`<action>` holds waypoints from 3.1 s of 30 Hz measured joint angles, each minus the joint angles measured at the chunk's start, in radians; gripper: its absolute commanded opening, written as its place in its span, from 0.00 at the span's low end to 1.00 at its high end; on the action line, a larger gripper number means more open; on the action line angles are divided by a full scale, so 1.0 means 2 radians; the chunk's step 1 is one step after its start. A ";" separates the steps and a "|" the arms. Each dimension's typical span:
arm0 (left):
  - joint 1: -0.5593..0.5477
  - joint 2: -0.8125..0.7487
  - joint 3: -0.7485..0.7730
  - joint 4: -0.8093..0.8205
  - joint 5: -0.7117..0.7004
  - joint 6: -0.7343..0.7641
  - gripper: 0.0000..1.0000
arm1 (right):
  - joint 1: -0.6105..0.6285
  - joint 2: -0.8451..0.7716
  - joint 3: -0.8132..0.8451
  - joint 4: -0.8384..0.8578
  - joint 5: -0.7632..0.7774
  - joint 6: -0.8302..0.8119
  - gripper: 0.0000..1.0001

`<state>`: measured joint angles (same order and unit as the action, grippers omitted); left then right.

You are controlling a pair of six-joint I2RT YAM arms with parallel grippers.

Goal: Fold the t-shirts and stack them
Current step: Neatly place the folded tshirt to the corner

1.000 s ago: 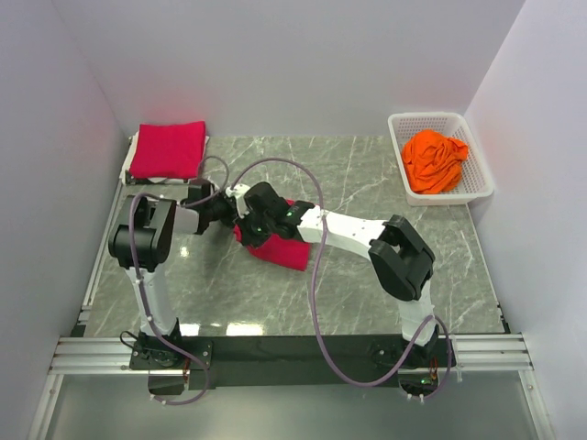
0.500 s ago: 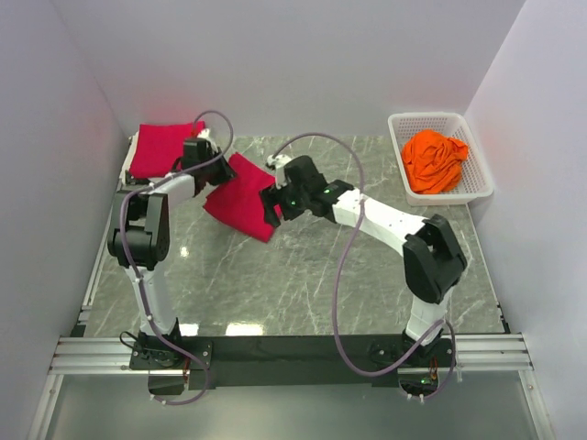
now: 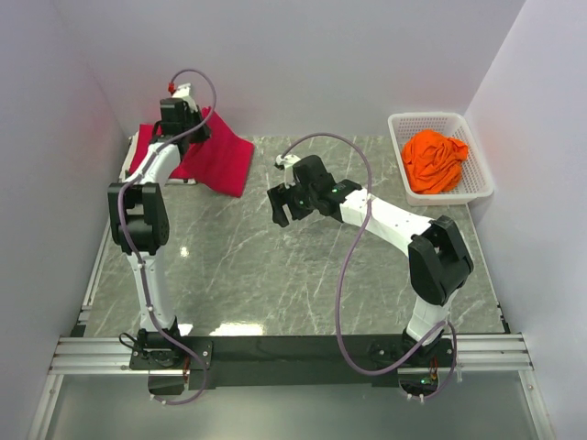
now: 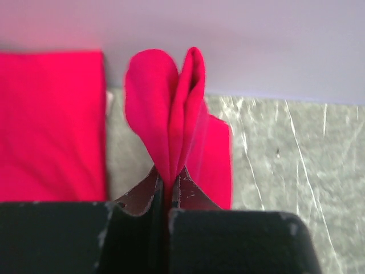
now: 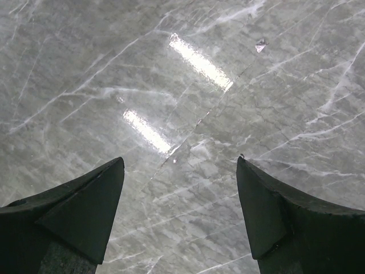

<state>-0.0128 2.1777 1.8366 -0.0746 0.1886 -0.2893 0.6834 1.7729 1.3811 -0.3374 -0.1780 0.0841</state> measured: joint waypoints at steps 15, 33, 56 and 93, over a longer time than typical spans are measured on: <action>0.019 0.034 0.099 -0.047 -0.015 0.051 0.00 | 0.000 0.002 0.000 0.000 -0.007 0.000 0.84; 0.024 0.038 0.158 -0.095 -0.009 0.079 0.00 | 0.000 0.015 0.000 0.000 -0.014 0.000 0.84; 0.024 0.033 0.176 -0.119 0.019 0.077 0.00 | 0.000 0.017 0.000 0.000 -0.020 0.002 0.84; 0.048 0.012 0.205 -0.150 0.034 0.083 0.00 | 0.000 0.037 0.005 -0.003 -0.027 0.003 0.84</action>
<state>0.0841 2.2021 2.2475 -0.3756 0.2565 -0.1230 0.6827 1.8462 1.3903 -0.3439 -0.2314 0.0895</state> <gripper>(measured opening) 0.059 0.838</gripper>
